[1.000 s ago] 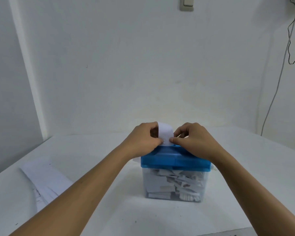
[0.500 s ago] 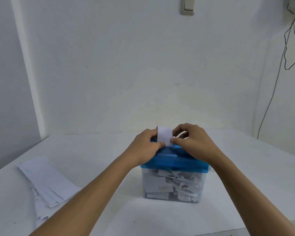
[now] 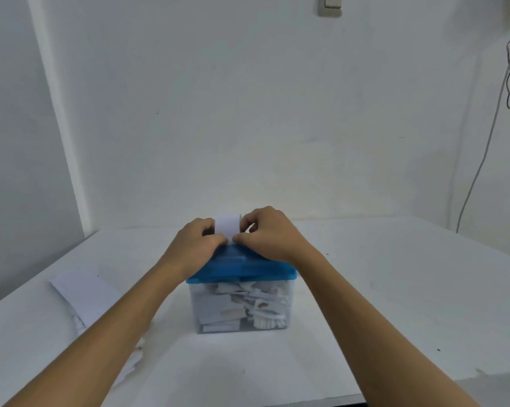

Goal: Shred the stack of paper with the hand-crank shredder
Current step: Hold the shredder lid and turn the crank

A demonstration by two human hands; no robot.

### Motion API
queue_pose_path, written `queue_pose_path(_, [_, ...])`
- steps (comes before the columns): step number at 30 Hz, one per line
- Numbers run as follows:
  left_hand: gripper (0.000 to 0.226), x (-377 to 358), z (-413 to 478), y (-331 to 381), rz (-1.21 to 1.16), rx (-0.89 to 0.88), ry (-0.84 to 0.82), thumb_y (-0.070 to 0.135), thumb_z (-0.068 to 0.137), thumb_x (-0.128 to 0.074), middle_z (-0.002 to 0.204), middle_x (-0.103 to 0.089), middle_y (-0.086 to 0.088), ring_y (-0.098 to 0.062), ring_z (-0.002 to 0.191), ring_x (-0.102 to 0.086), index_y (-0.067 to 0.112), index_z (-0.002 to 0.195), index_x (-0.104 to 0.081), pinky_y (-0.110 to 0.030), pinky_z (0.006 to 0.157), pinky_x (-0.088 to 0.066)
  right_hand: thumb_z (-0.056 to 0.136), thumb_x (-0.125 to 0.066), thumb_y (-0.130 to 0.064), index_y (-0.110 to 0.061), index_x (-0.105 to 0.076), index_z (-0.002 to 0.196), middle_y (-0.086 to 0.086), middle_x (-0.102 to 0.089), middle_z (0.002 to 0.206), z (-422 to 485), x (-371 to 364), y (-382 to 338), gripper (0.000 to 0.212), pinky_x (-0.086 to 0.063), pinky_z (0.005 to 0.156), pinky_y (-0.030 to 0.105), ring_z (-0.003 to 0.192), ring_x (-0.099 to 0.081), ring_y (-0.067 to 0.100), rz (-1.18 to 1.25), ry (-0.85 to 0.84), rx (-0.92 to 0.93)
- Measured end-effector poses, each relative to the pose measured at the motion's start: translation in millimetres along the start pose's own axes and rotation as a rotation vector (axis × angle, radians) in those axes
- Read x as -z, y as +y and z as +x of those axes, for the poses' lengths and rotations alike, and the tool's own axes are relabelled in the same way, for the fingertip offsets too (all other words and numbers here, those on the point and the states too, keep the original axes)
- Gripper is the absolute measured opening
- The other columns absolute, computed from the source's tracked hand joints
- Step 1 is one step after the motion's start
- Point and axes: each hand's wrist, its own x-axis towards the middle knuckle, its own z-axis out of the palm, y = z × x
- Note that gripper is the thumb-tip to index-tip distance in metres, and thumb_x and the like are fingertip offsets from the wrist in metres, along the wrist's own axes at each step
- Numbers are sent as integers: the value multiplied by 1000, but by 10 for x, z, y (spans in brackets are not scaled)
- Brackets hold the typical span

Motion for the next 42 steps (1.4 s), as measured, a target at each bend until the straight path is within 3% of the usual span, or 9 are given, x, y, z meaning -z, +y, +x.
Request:
queue_pose_path(4, [28, 97, -95, -145, -22, -27, 87, 20, 94, -63, 77, -48, -1, -21, 74, -45, 11, 74, -46, -33, 65, -34, 85, -68, -36, -25, -69, 80, -4, -69, 83, 59, -133, -131, 12, -57, 78, 38, 80, -65, 15, -16, -2, 27])
queue_pose_path(9, [17, 85, -96, -193, -71, -71, 89, 29, 96, -68, 111, -63, -1, -20, 102, -59, 15, 106, -66, -33, 91, -49, 88, -70, -36, -31, -67, 83, -14, -67, 85, 67, -125, -125, 8, -50, 69, 20, 79, -64, 6, 21, -8, 49])
queue_pose_path(16, [29, 112, -62, -232, -132, -37, 37, 28, 96, -66, 121, -57, 5, -16, 114, -55, 24, 125, -64, -37, 103, -45, 102, -50, -9, -26, -61, 113, -13, -70, 101, -414, -44, 389, 23, -54, 78, 20, 95, -66, 1, 340, 414, -106])
queue_pose_path(20, [24, 94, -80, -216, -133, -33, 44, 28, 96, -66, 121, -56, 5, -16, 114, -54, 27, 119, -62, -40, 104, -45, 98, -43, 4, -35, -48, 126, -25, -60, 119, -868, -188, 655, 48, -51, 92, 17, 106, -58, -10, 155, 193, -50])
queue_pose_path(24, [12, 94, -103, -207, -114, -49, 60, 26, 96, -64, 118, -57, 3, -17, 111, -54, 25, 108, -63, -42, 103, -46, 99, -52, -11, -31, -27, 151, -16, -39, 148, -937, -308, 701, 61, -31, 112, 22, 137, -37, 4, -106, 39, -8])
queue_pose_path(27, [16, 74, -99, -224, -104, -45, 65, 27, 96, -64, 117, -57, 3, -17, 110, -55, 21, 111, -63, -44, 103, -47, 100, -52, -20, -25, -21, 153, -8, -29, 155, -963, -477, 670, 61, -25, 111, 17, 137, -30, 7, -232, -11, 30])
queue_pose_path(34, [24, 56, -100, -225, 12, -68, 91, 33, 95, -63, 115, -56, 5, -20, 110, -55, 21, 116, -63, -49, 104, -45, 100, -40, -21, -13, -14, 154, -3, -35, 142, -1021, -568, 625, 61, -43, 96, 23, 104, -39, 8, -507, 16, -40])
queue_pose_path(39, [80, 94, -151, -190, 68, -57, 38, 88, 58, -58, 115, -55, 14, -13, 108, -56, 32, 115, -56, -41, 98, -49, 99, -48, -16, -19, -36, 114, -6, -56, 85, -1025, -268, 356, 20, -42, 53, 22, 69, -57, 11, -604, -4, -146])
queue_pose_path(42, [83, 116, -145, -190, 76, -22, -6, 93, 47, -63, 104, -64, 14, -11, 95, -62, 31, 102, -63, -40, 87, -57, 95, -46, -15, -18, -49, 100, -3, -54, 85, -934, 44, 151, 7, -43, 60, 28, 73, -57, 16, -688, -103, -164])
